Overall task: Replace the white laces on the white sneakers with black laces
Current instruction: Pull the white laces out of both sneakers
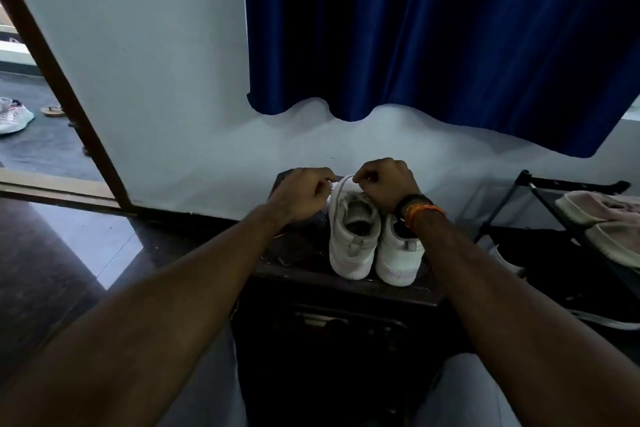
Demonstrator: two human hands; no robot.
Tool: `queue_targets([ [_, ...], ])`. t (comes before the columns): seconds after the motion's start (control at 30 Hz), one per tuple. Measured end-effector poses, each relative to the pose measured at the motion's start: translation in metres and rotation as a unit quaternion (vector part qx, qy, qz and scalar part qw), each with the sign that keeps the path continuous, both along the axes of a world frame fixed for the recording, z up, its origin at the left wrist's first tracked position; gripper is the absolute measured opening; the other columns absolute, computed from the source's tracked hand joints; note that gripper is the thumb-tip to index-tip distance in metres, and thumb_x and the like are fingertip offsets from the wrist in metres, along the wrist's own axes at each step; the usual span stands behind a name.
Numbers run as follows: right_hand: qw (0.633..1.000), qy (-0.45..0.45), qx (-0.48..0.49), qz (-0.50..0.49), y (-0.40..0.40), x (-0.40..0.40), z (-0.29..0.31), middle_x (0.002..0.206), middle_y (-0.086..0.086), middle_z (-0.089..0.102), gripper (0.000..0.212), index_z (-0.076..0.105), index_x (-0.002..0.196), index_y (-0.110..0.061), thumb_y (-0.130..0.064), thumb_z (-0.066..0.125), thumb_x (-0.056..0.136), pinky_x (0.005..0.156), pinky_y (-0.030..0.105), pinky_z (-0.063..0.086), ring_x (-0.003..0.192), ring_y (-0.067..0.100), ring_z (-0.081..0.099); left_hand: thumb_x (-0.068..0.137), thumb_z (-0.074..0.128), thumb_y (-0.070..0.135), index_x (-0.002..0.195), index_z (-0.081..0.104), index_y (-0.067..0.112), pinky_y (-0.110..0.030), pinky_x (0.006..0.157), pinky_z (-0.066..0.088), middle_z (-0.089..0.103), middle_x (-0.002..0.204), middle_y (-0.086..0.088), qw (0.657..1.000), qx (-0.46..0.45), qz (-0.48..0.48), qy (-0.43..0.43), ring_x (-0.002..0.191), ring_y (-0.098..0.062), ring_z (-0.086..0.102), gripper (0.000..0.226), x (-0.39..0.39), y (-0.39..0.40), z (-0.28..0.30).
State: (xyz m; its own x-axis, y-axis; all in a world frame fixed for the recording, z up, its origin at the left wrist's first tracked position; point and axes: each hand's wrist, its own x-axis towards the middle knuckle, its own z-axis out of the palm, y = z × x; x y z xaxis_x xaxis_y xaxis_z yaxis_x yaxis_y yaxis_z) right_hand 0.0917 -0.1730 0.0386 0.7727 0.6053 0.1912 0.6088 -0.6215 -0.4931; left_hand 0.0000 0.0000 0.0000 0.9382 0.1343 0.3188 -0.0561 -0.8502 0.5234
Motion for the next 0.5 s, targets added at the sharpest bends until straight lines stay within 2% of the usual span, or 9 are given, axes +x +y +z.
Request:
queue_targets([
  [0.07, 1.0, 0.009, 0.019, 0.006, -0.005, -0.006, 0.005, 0.093, -0.003, 0.074, 0.028, 0.077, 0.088, -0.022, -0.002, 0.059, 0.08, 0.083, 0.032, 0.054, 0.087, 0.019, 0.065, 0.096, 0.059, 0.016, 0.115, 0.07, 0.017, -0.02, 0.077, 0.048, 0.073, 0.106, 0.005, 0.998, -0.055, -0.008, 0.002, 0.088, -0.01, 0.066, 0.022, -0.004, -0.007, 0.003],
  [0.17, 0.999, 0.001, 0.03, 0.015, -0.013, -0.014, 0.008, 0.086, -0.007, 0.068, 0.023, 0.072, 0.078, -0.022, -0.001, 0.061, 0.076, 0.076, 0.031, 0.051, 0.079, 0.016, 0.06, 0.088, 0.07, 0.018, 0.108, 0.067, 0.017, -0.014, 0.068, 0.045, 0.066, 0.092, 0.014, 0.995, -0.085, -0.053, 0.012, 0.075, 0.0, 0.063, 0.02, -0.011, -0.022, 0.01],
  [0.27, 1.0, 0.002, 0.016, 0.022, -0.024, -0.016, 0.005, 0.087, -0.005, 0.063, 0.021, 0.07, 0.073, -0.022, -0.002, 0.064, 0.076, 0.075, 0.032, 0.05, 0.083, 0.019, 0.059, 0.075, 0.072, 0.017, 0.099, 0.062, 0.019, -0.021, 0.067, 0.043, 0.056, 0.097, 0.004, 0.993, -0.058, -0.103, 0.025, 0.076, -0.005, 0.058, 0.026, -0.013, -0.025, 0.014],
  [0.37, 0.999, 0.003, 0.007, 0.037, -0.03, -0.017, 0.002, 0.088, -0.006, 0.06, 0.034, 0.062, 0.064, -0.035, -0.004, 0.068, 0.077, 0.074, 0.032, 0.049, 0.084, 0.019, 0.059, 0.076, 0.075, 0.017, 0.096, 0.07, 0.019, -0.025, 0.07, 0.047, 0.052, 0.106, -0.001, 0.993, -0.018, -0.114, 0.039, 0.081, -0.007, 0.057, 0.02, -0.009, -0.026, 0.013],
  [0.5, 0.999, 0.004, 0.005, 0.05, -0.034, -0.016, -0.001, 0.097, -0.003, 0.062, 0.023, 0.072, 0.074, -0.029, -0.006, 0.069, 0.078, 0.078, 0.034, 0.051, 0.089, 0.02, 0.06, 0.08, 0.076, 0.017, 0.092, 0.076, 0.011, -0.038, 0.08, 0.055, 0.051, 0.11, -0.002, 0.988, 0.05, -0.131, 0.072, 0.09, -0.017, 0.059, 0.013, 0.0, -0.027, 0.016],
])
